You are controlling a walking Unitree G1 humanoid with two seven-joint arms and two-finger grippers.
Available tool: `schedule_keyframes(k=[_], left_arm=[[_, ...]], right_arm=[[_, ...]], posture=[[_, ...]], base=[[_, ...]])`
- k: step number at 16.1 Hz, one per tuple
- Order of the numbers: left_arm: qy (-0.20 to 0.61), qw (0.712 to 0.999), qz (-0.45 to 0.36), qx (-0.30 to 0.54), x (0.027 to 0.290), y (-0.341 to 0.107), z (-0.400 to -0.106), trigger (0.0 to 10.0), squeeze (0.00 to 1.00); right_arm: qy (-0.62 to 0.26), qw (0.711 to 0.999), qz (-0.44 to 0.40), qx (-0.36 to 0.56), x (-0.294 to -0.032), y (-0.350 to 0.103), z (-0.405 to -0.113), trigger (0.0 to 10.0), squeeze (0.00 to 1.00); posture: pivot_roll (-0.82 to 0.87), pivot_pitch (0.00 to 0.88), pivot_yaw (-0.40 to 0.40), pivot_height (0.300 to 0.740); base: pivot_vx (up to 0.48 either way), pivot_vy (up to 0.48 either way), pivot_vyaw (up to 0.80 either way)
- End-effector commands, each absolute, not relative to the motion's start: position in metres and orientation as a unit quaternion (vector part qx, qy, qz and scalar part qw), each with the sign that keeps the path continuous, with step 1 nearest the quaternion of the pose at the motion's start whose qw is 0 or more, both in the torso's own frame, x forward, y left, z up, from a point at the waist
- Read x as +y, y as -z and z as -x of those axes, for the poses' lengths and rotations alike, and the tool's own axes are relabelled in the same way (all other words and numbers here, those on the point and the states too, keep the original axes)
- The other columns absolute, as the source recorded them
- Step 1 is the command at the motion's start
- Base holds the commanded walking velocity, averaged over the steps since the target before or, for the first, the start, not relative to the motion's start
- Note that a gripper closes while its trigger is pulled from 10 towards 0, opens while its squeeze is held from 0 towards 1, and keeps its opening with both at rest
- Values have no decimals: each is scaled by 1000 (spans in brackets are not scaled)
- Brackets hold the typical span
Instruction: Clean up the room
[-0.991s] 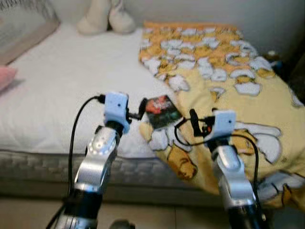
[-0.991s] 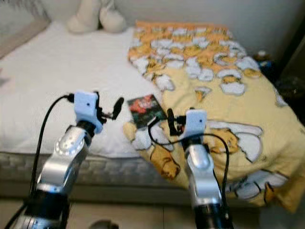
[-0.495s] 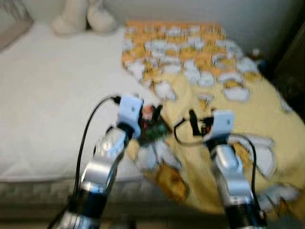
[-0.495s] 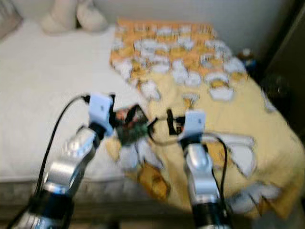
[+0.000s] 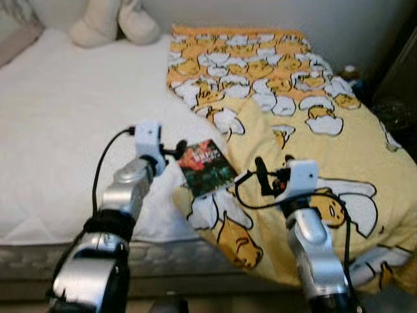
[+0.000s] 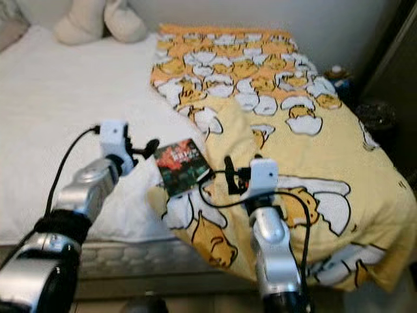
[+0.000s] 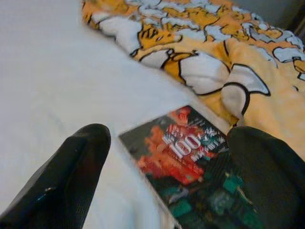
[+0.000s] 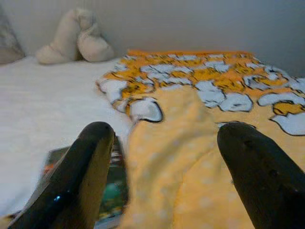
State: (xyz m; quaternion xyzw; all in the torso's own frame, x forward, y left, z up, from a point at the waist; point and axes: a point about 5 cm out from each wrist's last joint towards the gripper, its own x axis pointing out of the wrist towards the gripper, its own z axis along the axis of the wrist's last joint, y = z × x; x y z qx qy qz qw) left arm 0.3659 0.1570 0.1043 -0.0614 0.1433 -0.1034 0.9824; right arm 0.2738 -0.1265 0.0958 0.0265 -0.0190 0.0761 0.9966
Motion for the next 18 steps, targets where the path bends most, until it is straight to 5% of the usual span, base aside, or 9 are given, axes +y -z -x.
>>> schedule_keyframes(k=[1,8,18], left_arm=[[102,982,67,143,157,-108,-371,10000,0],[96,959,192,187,142,-90,-372,10000,0],[33,961,188,201,160,-75,-364,10000,0]], right_arm=[[-84,996,-25,-22,-122,-101,-263,10000,0],[-149,989,14,12,-130,-101,-220,10000,0],[-151,987,-4,63,-125,-104,-182,10000,0]], posture=[[-50,78,13,710],[-192,197,14,710],[-246,266,-11,710]], base=[[0,0,0],[0,0,0],[0,0,0]])
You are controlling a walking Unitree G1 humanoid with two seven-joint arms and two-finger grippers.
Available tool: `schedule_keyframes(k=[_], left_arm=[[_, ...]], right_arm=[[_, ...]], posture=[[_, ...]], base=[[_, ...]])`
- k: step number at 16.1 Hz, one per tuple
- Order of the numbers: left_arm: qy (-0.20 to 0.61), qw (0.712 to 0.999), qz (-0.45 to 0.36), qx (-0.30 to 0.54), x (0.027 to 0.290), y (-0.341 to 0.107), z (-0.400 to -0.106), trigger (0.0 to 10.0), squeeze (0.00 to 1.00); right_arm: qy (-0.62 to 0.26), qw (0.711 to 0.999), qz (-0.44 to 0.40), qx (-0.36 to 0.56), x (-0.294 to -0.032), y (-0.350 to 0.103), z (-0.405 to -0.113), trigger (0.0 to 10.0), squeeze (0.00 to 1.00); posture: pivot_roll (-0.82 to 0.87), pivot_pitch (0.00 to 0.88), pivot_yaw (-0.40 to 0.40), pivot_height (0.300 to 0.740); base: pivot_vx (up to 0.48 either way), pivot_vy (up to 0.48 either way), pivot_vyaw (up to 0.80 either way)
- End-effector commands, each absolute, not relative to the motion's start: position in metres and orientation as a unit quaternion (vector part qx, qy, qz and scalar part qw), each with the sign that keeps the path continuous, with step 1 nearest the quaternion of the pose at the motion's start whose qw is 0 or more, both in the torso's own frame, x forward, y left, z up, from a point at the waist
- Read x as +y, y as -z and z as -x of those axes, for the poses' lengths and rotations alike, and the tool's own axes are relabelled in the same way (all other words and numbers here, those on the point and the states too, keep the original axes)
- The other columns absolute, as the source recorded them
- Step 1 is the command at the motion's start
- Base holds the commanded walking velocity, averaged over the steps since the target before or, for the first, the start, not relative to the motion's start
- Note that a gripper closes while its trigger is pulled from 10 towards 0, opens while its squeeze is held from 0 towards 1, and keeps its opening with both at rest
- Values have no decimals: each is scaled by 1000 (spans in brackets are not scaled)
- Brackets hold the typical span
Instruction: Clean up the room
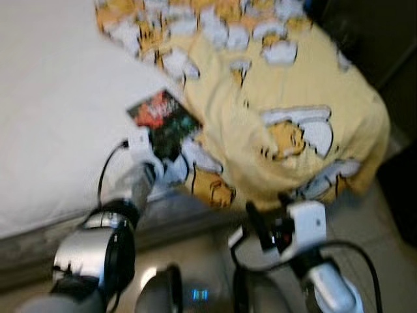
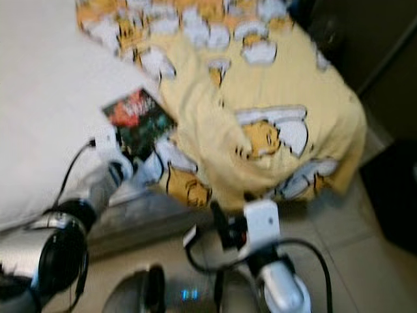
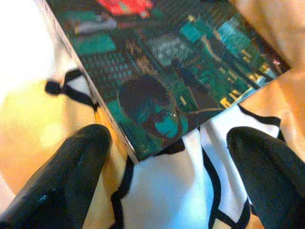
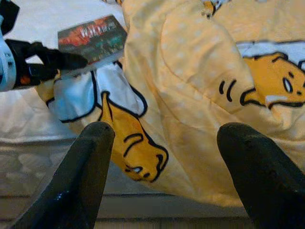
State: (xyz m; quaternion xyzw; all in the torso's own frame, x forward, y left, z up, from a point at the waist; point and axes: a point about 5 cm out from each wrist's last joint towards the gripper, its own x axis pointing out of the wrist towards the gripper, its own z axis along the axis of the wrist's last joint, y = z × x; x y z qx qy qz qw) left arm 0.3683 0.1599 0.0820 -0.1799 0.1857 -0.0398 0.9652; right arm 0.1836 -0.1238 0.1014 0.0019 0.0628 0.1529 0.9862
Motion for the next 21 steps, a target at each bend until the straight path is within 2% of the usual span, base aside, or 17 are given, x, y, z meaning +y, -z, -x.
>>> schedule_keyframes(k=[1,3,4,5,7,12,15,21], left_arm=[[30,957,204,204,159,-73,-363,10000,0],[11,939,273,210,155,-68,-361,10000,0],[1,929,307,208,155,-68,-361,2000,0],[-6,921,333,202,154,-68,-361,0,0],[-23,905,385,182,153,-72,-364,0,0],[-32,904,398,151,157,-81,-369,0,0],[-56,903,404,133,169,-83,-369,0,0],[-80,886,448,92,182,-93,-373,0,0]], right_arm=[[-151,986,-5,64,-124,-104,-182,10000,0],[-149,987,-9,68,-125,-105,-183,10000,0],[-147,987,-11,69,-126,-105,-183,10000,0],[-145,987,-13,71,-127,-106,-183,10000,0],[-142,987,-18,77,-127,-105,-182,10000,0],[-139,987,-22,81,-128,-105,-184,10000,0],[-138,986,-26,85,-127,-103,-183,10000,0],[-139,986,-29,90,-127,-100,-186,10000,0]], posture=[[-246,266,-11,710],[-250,273,-20,710],[-250,273,-20,710],[-256,274,-24,710],[-260,270,-26,710],[-253,263,-20,710],[-249,264,-20,710],[-237,247,-19,710]], base=[[0,0,0],[0,0,0],[0,0,0],[0,0,0],[0,0,0],[0,0,0],[0,0,0],[0,0,0]])
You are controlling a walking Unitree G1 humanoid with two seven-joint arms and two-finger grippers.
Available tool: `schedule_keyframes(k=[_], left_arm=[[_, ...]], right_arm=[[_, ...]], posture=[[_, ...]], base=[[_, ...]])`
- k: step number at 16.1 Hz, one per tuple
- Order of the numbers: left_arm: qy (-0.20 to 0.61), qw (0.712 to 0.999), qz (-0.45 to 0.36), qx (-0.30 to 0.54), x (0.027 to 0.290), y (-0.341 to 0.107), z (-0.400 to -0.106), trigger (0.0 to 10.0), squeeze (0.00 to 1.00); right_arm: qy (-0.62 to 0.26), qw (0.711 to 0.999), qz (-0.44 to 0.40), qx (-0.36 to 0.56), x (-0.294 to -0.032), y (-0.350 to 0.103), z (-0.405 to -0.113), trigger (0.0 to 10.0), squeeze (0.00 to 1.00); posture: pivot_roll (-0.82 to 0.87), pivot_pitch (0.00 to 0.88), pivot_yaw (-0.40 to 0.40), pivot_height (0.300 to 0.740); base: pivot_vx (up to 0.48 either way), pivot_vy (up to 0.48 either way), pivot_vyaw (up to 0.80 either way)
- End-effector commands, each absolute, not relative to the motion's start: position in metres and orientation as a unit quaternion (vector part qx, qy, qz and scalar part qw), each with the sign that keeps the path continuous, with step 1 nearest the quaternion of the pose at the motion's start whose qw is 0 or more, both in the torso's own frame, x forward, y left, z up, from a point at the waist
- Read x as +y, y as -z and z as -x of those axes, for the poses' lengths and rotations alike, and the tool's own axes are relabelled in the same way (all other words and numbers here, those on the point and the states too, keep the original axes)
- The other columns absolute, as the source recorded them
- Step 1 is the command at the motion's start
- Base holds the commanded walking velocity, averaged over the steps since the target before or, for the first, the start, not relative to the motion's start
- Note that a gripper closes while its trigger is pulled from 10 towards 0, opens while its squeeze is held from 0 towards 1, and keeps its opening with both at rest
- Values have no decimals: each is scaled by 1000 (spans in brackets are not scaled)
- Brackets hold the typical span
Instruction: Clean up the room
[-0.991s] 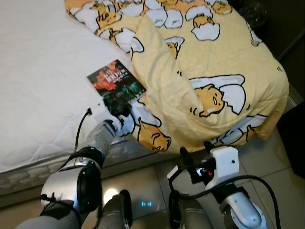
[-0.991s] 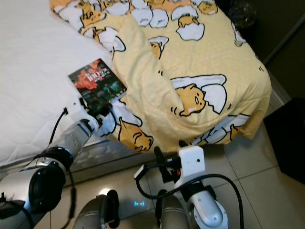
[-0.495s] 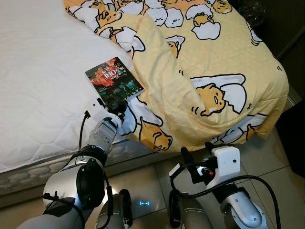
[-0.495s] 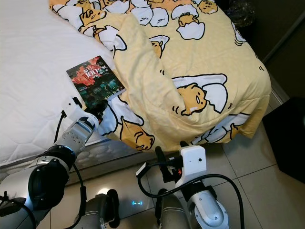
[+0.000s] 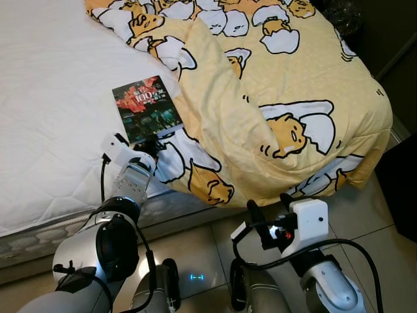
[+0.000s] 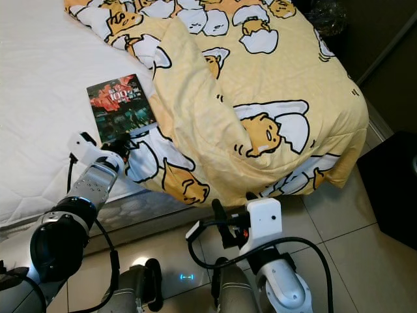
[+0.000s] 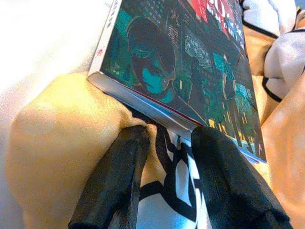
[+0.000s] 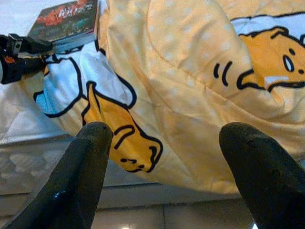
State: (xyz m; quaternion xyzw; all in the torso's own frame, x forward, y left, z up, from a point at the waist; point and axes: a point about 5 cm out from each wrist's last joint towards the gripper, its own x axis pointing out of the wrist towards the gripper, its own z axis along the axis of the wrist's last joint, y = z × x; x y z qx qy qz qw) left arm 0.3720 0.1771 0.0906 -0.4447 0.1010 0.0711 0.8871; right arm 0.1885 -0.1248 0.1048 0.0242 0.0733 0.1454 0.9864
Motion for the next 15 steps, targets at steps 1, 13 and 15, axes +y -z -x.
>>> schedule_keyframes(k=[1,13,15], left_arm=[[-78,885,450,90,181,-94,-373,0,0],[-149,932,329,13,274,-135,-367,0,0],[-80,977,193,33,256,-139,-370,8902,0]], right_arm=[[-139,986,-29,89,-128,-100,-187,10000,0],[-158,985,-31,55,-121,-98,-226,10000,0],[-156,986,-44,45,-121,-101,-230,10000,0]], posture=[[-235,244,-17,710],[-106,122,-5,710],[-98,110,-4,710]], base=[[0,0,0],[0,0,0],[0,0,0]])
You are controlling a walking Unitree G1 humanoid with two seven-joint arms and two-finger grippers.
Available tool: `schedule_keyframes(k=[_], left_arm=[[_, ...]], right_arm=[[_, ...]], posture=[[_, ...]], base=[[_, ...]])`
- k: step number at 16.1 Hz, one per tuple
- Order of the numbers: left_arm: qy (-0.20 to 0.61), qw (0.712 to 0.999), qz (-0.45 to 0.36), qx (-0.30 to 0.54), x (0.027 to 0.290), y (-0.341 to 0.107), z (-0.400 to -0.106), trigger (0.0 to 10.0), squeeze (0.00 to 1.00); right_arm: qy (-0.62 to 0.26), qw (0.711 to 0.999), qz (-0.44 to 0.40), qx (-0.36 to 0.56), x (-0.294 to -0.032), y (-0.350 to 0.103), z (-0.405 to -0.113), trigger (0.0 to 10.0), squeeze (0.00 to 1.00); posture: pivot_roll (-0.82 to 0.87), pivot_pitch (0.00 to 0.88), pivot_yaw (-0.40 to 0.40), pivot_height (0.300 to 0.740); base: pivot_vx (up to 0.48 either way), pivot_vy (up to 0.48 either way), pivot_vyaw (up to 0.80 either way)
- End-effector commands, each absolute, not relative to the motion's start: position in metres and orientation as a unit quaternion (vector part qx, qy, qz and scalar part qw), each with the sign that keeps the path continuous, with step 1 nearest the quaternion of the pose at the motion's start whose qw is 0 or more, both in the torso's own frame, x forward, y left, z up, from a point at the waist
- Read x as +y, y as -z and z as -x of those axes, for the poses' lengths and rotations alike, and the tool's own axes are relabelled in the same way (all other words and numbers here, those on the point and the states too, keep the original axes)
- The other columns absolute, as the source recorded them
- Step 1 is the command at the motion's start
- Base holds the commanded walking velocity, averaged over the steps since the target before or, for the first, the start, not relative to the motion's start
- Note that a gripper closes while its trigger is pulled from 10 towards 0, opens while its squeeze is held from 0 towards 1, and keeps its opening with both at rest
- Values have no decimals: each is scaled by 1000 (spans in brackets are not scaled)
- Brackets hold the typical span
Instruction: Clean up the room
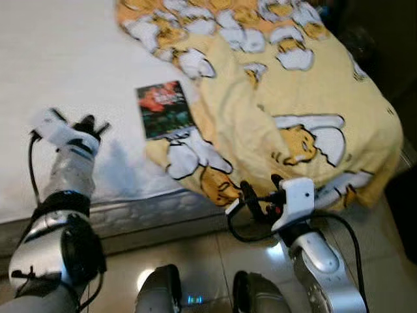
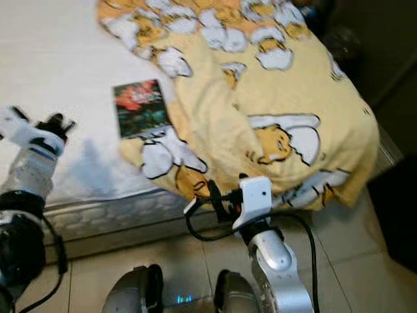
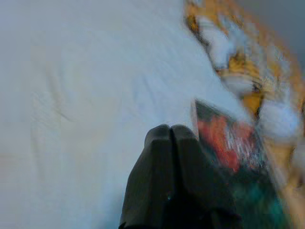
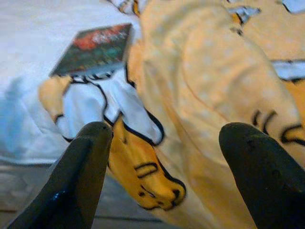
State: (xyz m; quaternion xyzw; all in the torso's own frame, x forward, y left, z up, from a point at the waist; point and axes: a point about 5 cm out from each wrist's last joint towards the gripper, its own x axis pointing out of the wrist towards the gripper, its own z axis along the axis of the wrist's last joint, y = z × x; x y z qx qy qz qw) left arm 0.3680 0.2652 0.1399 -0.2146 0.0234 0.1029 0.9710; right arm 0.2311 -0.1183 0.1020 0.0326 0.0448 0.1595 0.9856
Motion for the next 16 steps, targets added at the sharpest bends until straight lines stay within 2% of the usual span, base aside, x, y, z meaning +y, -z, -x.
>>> schedule_keyframes(k=[1,2,3,5,6,8,9,13,16], left_arm=[[-18,998,52,19,232,-143,-371,10000,0],[59,995,-79,-33,199,-148,-363,10000,286],[85,992,-74,-64,181,-149,-350,10000,1000],[61,994,-72,-63,175,-145,-333,10000,1000],[-4,998,-45,-42,181,-142,-323,10000,1000],[-46,999,-18,-21,182,-140,-315,10000,1000],[-58,998,-27,-26,174,-144,-307,10000,1000],[-50,997,-64,-11,161,-143,-297,10000,1000],[-55,995,-85,19,166,-128,-282,10000,1000]], right_arm=[[-147,988,-39,26,-123,-105,-235,10000,1000],[-120,992,-23,-12,-129,-117,-242,10000,1000],[-111,993,-18,-40,-132,-128,-249,10000,1000],[-95,993,-10,-68,-137,-142,-258,10000,1000],[-87,993,-25,-70,-139,-145,-263,10000,1000],[-86,994,-45,-56,-139,-140,-266,10000,1000],[-101,992,-64,-41,-134,-131,-271,10000,1000],[-131,989,-66,-18,-121,-120,-284,10000,1000],[-137,988,-68,-19,-120,-117,-290,10000,1000]], posture=[[-94,98,-1,710],[-88,85,5,710],[-84,67,12,710],[-72,45,17,710],[-58,33,14,710],[-36,20,7,710],[-4,4,-7,710],[66,0,-36,710],[87,0,-41,710]], base=[[0,0,0],[0,0,0],[0,0,0],[0,0,0],[0,0,0],[0,0,0],[0,0,0],[0,0,0],[0,0,0]])
